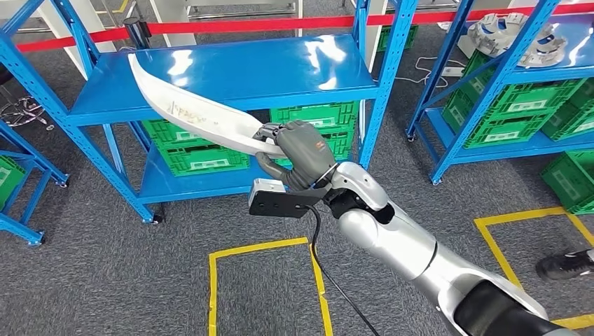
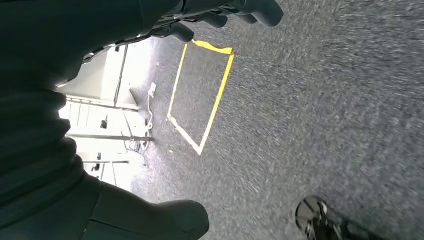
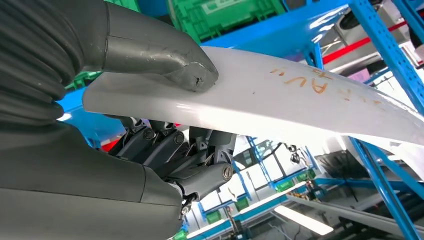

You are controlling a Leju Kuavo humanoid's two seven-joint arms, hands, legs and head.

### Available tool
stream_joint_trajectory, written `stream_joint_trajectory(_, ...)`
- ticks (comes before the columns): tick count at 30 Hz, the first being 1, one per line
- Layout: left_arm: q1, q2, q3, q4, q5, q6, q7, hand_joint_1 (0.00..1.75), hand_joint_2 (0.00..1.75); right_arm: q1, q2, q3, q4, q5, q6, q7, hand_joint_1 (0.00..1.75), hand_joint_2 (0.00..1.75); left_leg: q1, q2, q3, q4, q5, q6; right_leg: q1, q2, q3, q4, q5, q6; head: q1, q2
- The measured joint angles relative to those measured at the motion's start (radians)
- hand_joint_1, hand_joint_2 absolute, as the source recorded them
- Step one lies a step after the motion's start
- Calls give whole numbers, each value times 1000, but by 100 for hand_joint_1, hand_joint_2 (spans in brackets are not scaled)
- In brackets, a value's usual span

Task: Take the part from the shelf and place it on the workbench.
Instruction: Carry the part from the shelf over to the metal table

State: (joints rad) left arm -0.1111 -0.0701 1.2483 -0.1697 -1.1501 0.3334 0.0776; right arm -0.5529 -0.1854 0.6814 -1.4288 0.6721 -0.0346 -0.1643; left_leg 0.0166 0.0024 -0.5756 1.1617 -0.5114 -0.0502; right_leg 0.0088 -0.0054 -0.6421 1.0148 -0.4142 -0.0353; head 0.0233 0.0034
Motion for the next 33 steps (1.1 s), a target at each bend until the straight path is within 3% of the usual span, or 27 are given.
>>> stream_joint_trajectory(1, -1, 1, 0, 0, 0, 0, 0, 0, 175, -1, 2, -2, -1, 3, 1, 4, 175, 175, -1, -2, 49, -67, -14, 5, 0, -1, -10, 5, 8, 6, 1, 0)
stream_joint_trajectory(2, -2, 2, 0, 0, 0, 0, -1, 0, 175, -3, 4, -4, -2, 5, 2, 5, 175, 175, -4, -3, 78, -115, -31, 13, -1, -1, -15, 7, 16, 12, 1, 0)
stream_joint_trajectory(3, -3, 3, 0, 0, 1, -1, -2, 0, 175, -5, 5, -5, -3, 7, 5, 6, 175, 175, -8, -5, 88, -139, -39, 23, -2, -2, -18, 7, 25, 18, 2, 0)
stream_joint_trajectory(5, -2, 4, 0, 1, 4, -2, -3, 0, 175, -7, 7, -6, -1, 5, 12, 3, 175, 175, -11, -4, 74, -147, -27, 47, -7, -2, -25, 8, 32, 32, 2, 0)
stream_joint_trajectory(6, -1, 4, 0, 1, 5, -2, -3, 0, 175, -8, 7, -6, 1, 3, 16, 1, 175, 175, -11, -2, 65, -148, -17, 57, -9, -1, -32, 20, 13, 39, 2, 0)
stream_joint_trajectory(7, -1, 5, 0, 1, 6, -2, -3, 0, 175, -10, 7, -6, 3, 1, 20, -1, 175, 175, -10, 0, 54, -149, -5, 66, -10, 0, -45, 50, -26, 44, 3, 0)
stream_joint_trajectory(9, -1, 5, 0, 0, 9, -2, -2, 0, 175, -14, 7, -6, 8, -4, 26, -7, 175, 175, -11, 2, 25, -148, 21, 75, -11, 2, -77, 161, -133, 51, 6, 0)
stream_joint_trajectory(10, 0, 5, 0, 0, 12, -2, -2, 0, 175, -16, 7, -5, 11, -7, 30, -10, 175, 175, -11, 2, 8, -147, 35, 76, -11, 2, -89, 227, -170, 52, 7, 0)
stream_joint_trajectory(11, 0, 5, 0, 0, 15, -2, -1, 0, 175, -18, 8, -4, 15, -9, 35, -12, 175, 175, -12, 2, -11, -145, 49, 76, -11, 3, -93, 277, -182, 51, 8, 0)
stream_joint_trajectory(13, 0, 4, 0, 0, 20, -2, 1, 0, 175, -24, 12, 1, 24, -11, 43, -13, 175, 175, -14, 2, -48, -139, 73, 74, -9, 3, -53, 288, -143, 47, 9, 0)
stream_joint_trajectory(15, 0, 3, 0, 1, 21, -2, 3, 0, 175, -33, 18, 5, 31, -11, 46, -13, 175, 175, -14, 2, -74, -132, 90, 70, -6, 3, 28, 200, -95, 39, 10, 0)
stream_joint_trajectory(16, 0, 2, 0, 1, 22, -2, 4, 0, 175, -35, 20, 6, 32, -11, 46, -13, 175, 175, -14, 2, -80, -131, 94, 69, -5, 4, 56, 165, -86, 36, 10, 0)
stream_joint_trajectory(19, 0, 2, 0, 1, 22, -2, 4, 0, 175, -38, 21, 6, 33, -11, 46, -13, 175, 175, -14, 2, -83, -129, 97, 68, -5, 4, 78, 136, -86, 34, 10, 0)
stream_joint_trajectory(23, -2, -3, 0, 1, 22, -2, 6, 0, 175, -54, 26, 8, 40, -12, 47, -17, 175, 175, -14, 2, -92, -131, 122, 53, 4, 5, 153, 5, -136, 21, 11, 0)
stream_joint_trajectory(24, -1, -4, 0, 1, 22, -2, 7, 0, 175, -61, 27, 10, 45, -14, 49, -18, 175, 175, -13, 0, -100, -129, 120, 44, 3, 3, 151, -16, -128, 13, 11, 0)
stream_joint_trajectory(25, 0, -5, 0, 1, 22, -2, 6, 0, 175, -67, 27, 11, 49, -18, 52, -19, 175, 175, -12, -1, -109, -113, 96, 35, 1, 2, 137, -21, -111, 4, 9, 0)
stream_joint_trajectory(27, 2, -6, 0, 1, 22, -2, 3, 0, 175, -76, 26, 13, 55, -30, 56, -18, 175, 175, -8, -3, -138, -22, 2, 19, -4, -1, 102, -30, -70, -10, 2, 0)
stream_joint_trajectory(28, 2, -6, 0, 1, 21, -2, 0, 0, 175, -77, 25, 13, 55, -37, 56, -18, 175, 175, -7, -3, -148, 43, -42, 14, -4, -1, 88, -29, -57, -10, 0, 0)
stream_joint_trajectory(29, 2, -6, 0, 1, 20, -2, -3, 0, 175, -77, 23, 14, 56, -42, 56, -17, 175, 175, -6, -3, -153, 100, -62, 10, -5, -2, 74, -27, -45, -8, -1, 0)
stream_joint_trajectory(30, 2, -6, 0, 1, 19, -2, -4, 0, 175, -76, 20, 14, 57, -47, 55, -17, 175, 175, -5, -3, -150, 136, -59, 7, -5, -3, 59, -25, -34, -6, -1, 0)
stream_joint_trajectory(31, 2, -6, 0, 1, 18, -2, -4, 0, 175, -76, 17, 14, 58, -50, 52, -17, 175, 175, -4, -3, -131, 141, -35, 6, -6, -3, 42, -21, -22, -3, -1, 0)
stream_joint_trajectory(33, 1, -6, 0, 1, 16, -2, -5, 0, 175, -75, 10, 14, 60, -54, 43, -18, 175, 175, 1, -3, -47, 56, 5, 3, -8, -4, 9, -11, -2, 5, -1, 0)
